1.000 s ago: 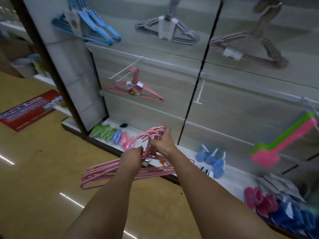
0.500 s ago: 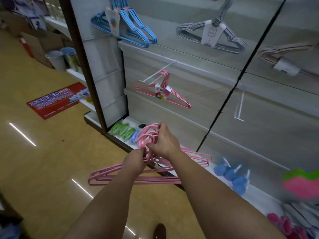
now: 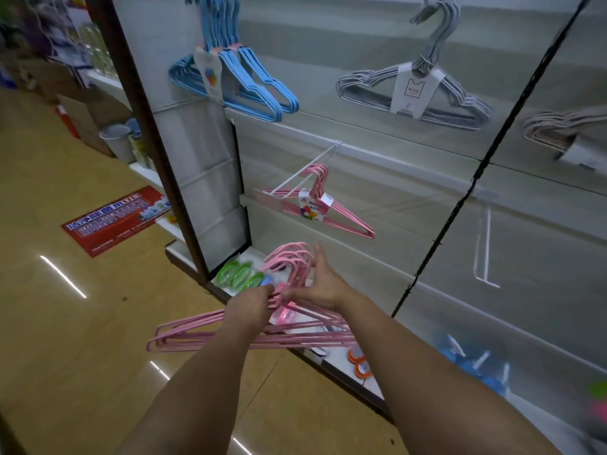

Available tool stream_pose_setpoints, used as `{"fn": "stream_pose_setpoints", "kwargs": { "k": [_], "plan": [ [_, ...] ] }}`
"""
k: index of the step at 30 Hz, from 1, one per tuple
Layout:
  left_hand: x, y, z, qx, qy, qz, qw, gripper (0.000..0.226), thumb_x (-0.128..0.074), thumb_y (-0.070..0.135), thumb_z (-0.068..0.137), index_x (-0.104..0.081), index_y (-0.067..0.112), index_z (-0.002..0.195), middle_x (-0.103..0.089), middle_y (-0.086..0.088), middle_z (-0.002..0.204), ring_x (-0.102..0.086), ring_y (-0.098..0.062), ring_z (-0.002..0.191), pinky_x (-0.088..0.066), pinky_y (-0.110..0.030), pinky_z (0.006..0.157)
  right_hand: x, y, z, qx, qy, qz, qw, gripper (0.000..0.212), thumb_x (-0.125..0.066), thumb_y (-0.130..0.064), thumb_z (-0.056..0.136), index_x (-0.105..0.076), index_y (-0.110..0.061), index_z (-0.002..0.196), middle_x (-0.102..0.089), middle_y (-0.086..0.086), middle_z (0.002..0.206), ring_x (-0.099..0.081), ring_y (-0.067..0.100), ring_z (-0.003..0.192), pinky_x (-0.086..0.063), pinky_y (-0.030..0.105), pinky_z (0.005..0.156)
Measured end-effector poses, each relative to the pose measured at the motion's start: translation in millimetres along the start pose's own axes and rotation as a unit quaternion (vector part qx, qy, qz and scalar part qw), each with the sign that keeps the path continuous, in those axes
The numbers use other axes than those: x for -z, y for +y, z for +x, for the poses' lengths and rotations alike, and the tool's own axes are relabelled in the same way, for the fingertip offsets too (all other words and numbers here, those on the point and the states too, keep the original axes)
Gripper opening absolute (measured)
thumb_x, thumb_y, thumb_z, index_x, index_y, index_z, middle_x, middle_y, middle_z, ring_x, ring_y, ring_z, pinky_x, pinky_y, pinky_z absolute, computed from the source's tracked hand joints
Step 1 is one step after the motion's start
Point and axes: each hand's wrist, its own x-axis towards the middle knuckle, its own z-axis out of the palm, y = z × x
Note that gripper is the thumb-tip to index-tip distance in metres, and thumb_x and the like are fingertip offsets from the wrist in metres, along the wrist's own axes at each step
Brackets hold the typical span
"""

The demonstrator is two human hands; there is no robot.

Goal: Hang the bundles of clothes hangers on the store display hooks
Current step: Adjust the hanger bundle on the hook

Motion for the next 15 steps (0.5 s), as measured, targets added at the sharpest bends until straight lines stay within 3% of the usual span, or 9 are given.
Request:
{"fn": "stream_pose_setpoints", "kwargs": {
  "k": [2, 5, 8, 11, 15],
  "plan": [
    [1.3, -3.7, 14.8, -0.005, 0.005, 0.003, 1.0, 0.022, -0.05, 0.023, 0.094, -0.055, 0.023, 0.116, -0.067, -0.005, 0.108, -0.062, -0.025, 0.099, -0.043, -0.029, 0.071, 3.3, 18.7, 8.4, -0.027, -0.016, -0.174, 0.984, 0.13, -0.076, -0.057, 0.068, 0.018, -0.02, 0.15, -0.012, 0.008, 0.16, -0.019, 0.031, 0.145, -0.01, 0.052, 0.117],
    [6.2, -2.7, 33.5, -0.024, 0.003, -0.037, 0.999, 0.02, -0.051, 0.034, 0.095, -0.06, 0.021, 0.108, -0.068, -0.004, 0.099, -0.062, -0.023, 0.091, -0.036, -0.025, 0.064, -2.2, 36.7, 19.2, -0.013, -0.009, -0.361, 0.932, 0.12, -0.07, -0.059, 0.072, 0.01, -0.018, 0.152, -0.007, 0.008, 0.16, -0.012, 0.029, 0.146, 0.0, 0.056, 0.116],
    [6.8, 0.7, 51.9, -0.038, -0.027, -0.08, 0.996, 0.027, -0.056, 0.042, 0.091, -0.066, 0.018, 0.097, -0.069, -0.005, 0.091, -0.062, -0.023, 0.083, -0.037, -0.027, 0.062, -1.5, 39.7, 34.2, 0.001, 0.032, -0.444, 0.895, 0.092, -0.065, -0.046, 0.082, -0.012, -0.011, 0.149, -0.032, 0.011, 0.149, -0.033, 0.028, 0.136, -0.015, 0.05, 0.115],
    [5.9, 3.3, 70.5, -0.046, -0.035, -0.091, 0.994, 0.031, -0.057, 0.046, 0.09, -0.067, 0.016, 0.092, -0.069, -0.007, 0.088, -0.063, -0.025, 0.083, -0.043, -0.03, 0.065, 6.6, 38.3, 48.4, 0.008, 0.081, -0.46, 0.884, 0.041, -0.05, -0.017, 0.092, -0.038, -0.01, 0.13, -0.055, 0.011, 0.127, -0.055, 0.03, 0.114, -0.043, 0.036, 0.091],
    [13.9, -2.4, 99.4, -0.08, -0.041, -0.067, 0.994, 0.02, -0.054, 0.037, 0.093, -0.063, 0.023, 0.103, -0.07, -0.002, 0.095, -0.064, -0.021, 0.085, -0.045, -0.026, 0.066, 4.7, 28.0, 65.1, -0.012, 0.109, -0.428, 0.897, 0.038, -0.044, 0.0, 0.087, -0.044, -0.01, 0.124, -0.061, 0.012, 0.117, -0.059, 0.031, 0.107, -0.046, 0.034, 0.078]
  ]
}}
